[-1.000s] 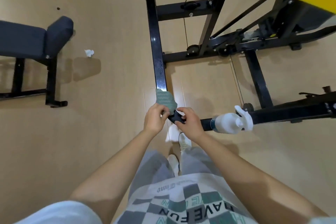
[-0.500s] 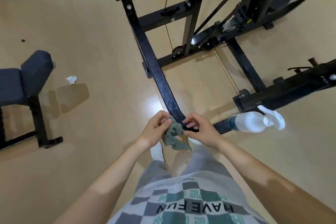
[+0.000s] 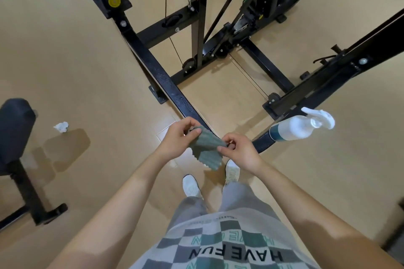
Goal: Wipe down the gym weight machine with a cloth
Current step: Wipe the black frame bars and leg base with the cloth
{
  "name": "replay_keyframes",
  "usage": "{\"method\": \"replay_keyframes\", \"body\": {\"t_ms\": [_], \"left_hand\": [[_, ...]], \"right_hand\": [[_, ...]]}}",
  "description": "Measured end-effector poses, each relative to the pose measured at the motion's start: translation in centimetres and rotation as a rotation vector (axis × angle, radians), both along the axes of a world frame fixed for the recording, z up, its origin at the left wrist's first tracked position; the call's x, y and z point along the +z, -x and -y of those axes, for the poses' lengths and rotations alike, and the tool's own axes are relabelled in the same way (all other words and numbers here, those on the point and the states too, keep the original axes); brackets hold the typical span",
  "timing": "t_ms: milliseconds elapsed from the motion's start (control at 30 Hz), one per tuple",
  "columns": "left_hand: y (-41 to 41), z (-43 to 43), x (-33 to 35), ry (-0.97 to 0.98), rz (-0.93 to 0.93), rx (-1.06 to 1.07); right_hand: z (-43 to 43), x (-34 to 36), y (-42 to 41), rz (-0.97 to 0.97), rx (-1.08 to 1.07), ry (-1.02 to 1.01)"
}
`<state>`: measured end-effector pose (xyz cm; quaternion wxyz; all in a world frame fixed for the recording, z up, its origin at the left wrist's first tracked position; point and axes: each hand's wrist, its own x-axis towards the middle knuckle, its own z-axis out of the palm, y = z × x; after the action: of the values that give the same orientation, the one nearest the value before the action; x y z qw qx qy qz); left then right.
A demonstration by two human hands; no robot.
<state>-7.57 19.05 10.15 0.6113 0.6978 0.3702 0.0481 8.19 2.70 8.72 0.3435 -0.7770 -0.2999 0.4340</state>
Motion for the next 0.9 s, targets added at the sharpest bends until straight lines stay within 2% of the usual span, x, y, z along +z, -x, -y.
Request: {"method": "replay_keyframes", "body": {"t_ms": [200,300,400,500,567,633,733,800,900], "left_hand": [[-3.2,-1.3,3.6,-0.18,0.132,-0.037],[-2.6,-0.4,2.3,-0.278,0.107,-0.117],[-1.4,1.3,-2.0,-0.344,-0.056,-0.231],[-0.8,3.6,-6.6,-0.364,-0.216,-0.338],[-0.7,4.8,-8.6,-0.358,-0.314,-0.393],[-0.7,5.8,-9.7,-0.369,-0.381,-0.319],[-1.4,6.6,-10.1,-0.464,-0.305,-0.073],[-2.1,6.8,-10.5,-0.569,-0.239,-0.138],[-2.9,6.3,-11.9,-0.745,-0.177,-0.437]], "right_hand": [[-1.0,4.6,-2.2,0.213,-0.134,-0.223],[0.7,4.2,-2.2,0.397,-0.1,-0.328],[3.2,0.3,-1.2,0.499,-0.005,-0.216],[5.4,-4.4,-0.1,0.431,0.19,0.081],[6.3,-6.2,0.6,0.451,0.314,0.277],[6.5,-6.8,1.0,0.522,0.269,0.268],[5.5,-6.8,0.7,0.6,0.145,0.113],[4.3,-7.0,0.0,0.577,0.156,0.059],[2.8,-7.6,-1.1,0.502,0.27,0.111]]}}
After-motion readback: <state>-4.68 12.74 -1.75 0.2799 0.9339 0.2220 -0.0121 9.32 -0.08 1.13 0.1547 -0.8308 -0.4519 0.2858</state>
